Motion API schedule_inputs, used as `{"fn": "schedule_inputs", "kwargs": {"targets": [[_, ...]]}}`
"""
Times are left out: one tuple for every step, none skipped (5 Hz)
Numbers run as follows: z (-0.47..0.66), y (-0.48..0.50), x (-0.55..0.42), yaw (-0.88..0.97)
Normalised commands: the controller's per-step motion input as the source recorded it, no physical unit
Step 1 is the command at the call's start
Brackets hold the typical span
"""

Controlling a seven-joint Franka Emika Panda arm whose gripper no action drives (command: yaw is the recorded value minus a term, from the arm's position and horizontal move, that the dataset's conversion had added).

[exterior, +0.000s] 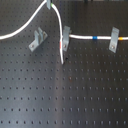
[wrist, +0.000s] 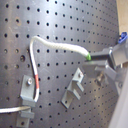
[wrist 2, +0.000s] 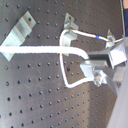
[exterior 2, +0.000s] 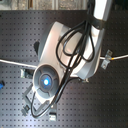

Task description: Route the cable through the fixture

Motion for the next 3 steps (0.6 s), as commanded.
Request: {"fn": "schedule_inputs", "kwargs": {"targets": [[0.61, -0.238, -0.397, 0.27], [0.38, -0.149, -0.272, 0.30], [0.31, -0.077, -0.181, 0.42]]}}
